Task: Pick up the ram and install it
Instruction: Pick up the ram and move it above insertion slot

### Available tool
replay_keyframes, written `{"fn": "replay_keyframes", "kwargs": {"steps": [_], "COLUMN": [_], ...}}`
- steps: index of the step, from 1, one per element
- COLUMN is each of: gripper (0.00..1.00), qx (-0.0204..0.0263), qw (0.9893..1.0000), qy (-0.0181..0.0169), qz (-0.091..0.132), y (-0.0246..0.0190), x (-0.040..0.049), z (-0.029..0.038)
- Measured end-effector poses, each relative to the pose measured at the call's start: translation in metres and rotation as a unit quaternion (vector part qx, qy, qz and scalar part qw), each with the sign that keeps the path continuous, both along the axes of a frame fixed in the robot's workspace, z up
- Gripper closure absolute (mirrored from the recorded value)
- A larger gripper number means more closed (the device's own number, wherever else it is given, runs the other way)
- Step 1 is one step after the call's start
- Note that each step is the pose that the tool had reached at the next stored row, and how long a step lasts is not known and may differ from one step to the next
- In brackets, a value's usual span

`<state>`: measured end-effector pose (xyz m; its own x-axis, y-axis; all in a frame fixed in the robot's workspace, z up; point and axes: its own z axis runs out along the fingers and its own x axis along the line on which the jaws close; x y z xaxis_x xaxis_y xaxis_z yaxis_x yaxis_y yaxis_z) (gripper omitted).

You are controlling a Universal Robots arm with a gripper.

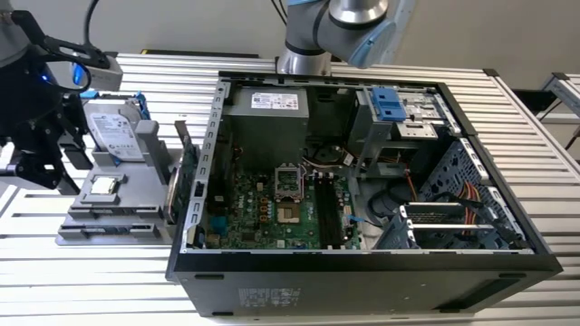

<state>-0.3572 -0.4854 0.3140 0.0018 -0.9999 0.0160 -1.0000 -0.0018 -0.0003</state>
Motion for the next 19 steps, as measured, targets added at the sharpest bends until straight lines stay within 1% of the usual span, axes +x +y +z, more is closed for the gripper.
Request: {"fn": "replay_keyframes", "kwargs": {"steps": [8, 15, 19], "gripper": [0.00, 0.00, 0.00], "qx": [0.0000, 0.0000, 0.0000], "qw": [1.0000, 1.0000, 1.0000], "qy": [0.0000, 0.0000, 0.0000], "qz": [0.000, 0.000, 0.000], "y": [-0.0002, -0.0013, -0.0028], "x": [0.0002, 0.0009, 0.0012], "z": [-0.0128, -0.0247, -0.0312]}}
